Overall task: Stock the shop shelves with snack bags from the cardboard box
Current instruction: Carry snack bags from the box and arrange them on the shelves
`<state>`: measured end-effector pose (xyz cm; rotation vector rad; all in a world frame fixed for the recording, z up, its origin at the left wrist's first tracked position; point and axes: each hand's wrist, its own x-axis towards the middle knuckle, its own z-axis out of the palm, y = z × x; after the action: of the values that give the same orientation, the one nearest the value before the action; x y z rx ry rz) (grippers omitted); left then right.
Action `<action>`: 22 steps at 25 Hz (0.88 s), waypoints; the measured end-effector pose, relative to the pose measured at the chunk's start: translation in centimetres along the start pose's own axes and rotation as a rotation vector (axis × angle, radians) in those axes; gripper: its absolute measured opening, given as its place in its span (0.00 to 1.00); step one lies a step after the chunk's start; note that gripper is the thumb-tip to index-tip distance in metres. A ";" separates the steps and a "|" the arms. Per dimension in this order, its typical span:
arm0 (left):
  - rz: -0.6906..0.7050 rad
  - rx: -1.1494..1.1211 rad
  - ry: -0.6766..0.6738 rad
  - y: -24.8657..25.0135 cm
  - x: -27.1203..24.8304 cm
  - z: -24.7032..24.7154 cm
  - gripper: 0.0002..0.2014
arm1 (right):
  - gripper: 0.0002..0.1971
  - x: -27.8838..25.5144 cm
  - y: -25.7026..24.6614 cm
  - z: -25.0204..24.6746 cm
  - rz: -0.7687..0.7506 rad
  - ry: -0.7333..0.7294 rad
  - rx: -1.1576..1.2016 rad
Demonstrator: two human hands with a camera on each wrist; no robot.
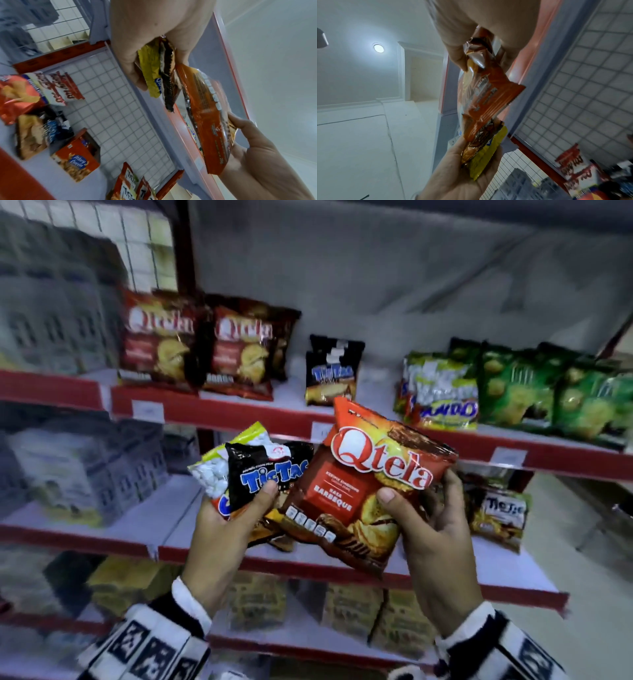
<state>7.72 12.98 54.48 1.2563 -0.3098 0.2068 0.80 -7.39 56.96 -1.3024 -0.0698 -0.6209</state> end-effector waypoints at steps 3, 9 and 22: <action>0.009 -0.005 -0.010 3.1 1.7 -0.1 0.21 | 0.41 0.8 -3.0 2.0 -0.019 0.001 -0.035; 0.023 0.042 -0.027 7.5 3.1 -2.3 0.21 | 0.44 1.0 -6.9 5.6 -0.019 -0.034 -0.113; 0.127 0.127 0.158 12.4 7.3 -11.1 0.22 | 0.26 15.9 -4.3 17.6 -0.061 0.055 -0.500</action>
<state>11.90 27.13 65.03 1.3377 -0.2435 0.4378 17.26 1.98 71.97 -1.7689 0.0979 -0.7553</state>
